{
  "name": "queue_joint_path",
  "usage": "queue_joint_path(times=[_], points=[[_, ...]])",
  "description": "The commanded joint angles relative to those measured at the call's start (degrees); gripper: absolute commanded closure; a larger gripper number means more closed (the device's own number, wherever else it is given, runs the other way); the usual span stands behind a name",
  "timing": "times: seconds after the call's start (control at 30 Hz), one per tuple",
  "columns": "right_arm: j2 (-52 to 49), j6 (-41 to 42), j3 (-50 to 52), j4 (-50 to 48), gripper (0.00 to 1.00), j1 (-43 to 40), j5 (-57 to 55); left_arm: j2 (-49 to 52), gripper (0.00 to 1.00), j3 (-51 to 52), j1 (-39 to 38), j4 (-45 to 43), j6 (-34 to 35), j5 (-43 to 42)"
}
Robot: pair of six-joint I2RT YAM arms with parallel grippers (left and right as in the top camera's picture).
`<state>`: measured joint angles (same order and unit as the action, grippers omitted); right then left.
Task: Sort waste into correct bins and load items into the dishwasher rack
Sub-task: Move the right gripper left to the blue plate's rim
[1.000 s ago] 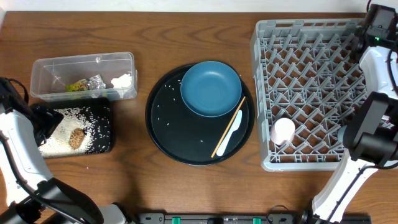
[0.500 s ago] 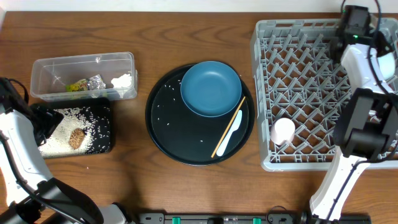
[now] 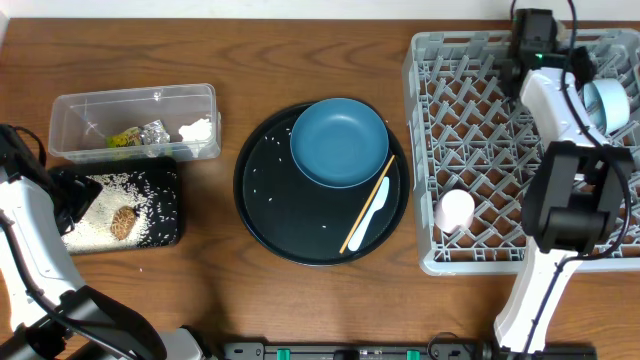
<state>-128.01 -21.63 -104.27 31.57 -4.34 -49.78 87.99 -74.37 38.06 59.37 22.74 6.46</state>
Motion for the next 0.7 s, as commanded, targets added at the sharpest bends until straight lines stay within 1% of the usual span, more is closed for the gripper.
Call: queue_joint_path(times=[0.0, 0.07, 0.13, 0.2, 0.27, 0.4, 0.47, 0.53, 0.57, 0.67], points=[[7.02, 6.32, 0.02, 2.1, 0.24, 0.61, 6.84, -0.33, 0.02, 0.0, 0.17, 0.15, 0.33, 1.11], [10.36, 10.08, 0.02, 5.14, 0.25, 0.42, 12.07, -0.33, 0.02, 0.0, 0.17, 0.15, 0.33, 1.11], [13.81, 10.97, 0.02, 8.22, 0.26, 0.28, 20.0, -0.33, 0.02, 0.0, 0.17, 0.15, 0.33, 1.11], [17.33, 12.5, 0.02, 11.32, 0.31, 0.42, 29.83, -0.33, 0.02, 0.0, 0.17, 0.13, 0.33, 1.11], [20.7, 16.33, 0.02, 14.23, 0.39, 0.94, 41.13, -0.33, 0.02, 0.0, 0.17, 0.15, 0.33, 1.11], [24.57, 23.04, 0.02, 18.95, 0.42, 3.04, 64.57, -0.33, 0.02, 0.0, 0.17, 0.15, 0.33, 1.11], [24.63, 25.05, 0.02, 20.48, 0.45, 4.7, 73.09, -0.33, 0.02, 0.0, 0.17, 0.15, 0.33, 1.11], [23.78, 26.38, 0.09, 21.81, 0.47, 7.41, 77.15, -0.33, 0.02, 0.0, 0.17, 0.13, 0.33, 1.11], [23.19, 27.12, 0.15, 22.38, 0.49, 9.01, 76.81, -0.33, 0.02, 0.0, 0.17, 0.15, 0.33, 1.11], [21.07, 27.41, 0.7, 22.38, 0.5, 13.7, 74.53, -0.33, 0.02, 0.0, 0.17, 0.13, 0.33, 1.11]])
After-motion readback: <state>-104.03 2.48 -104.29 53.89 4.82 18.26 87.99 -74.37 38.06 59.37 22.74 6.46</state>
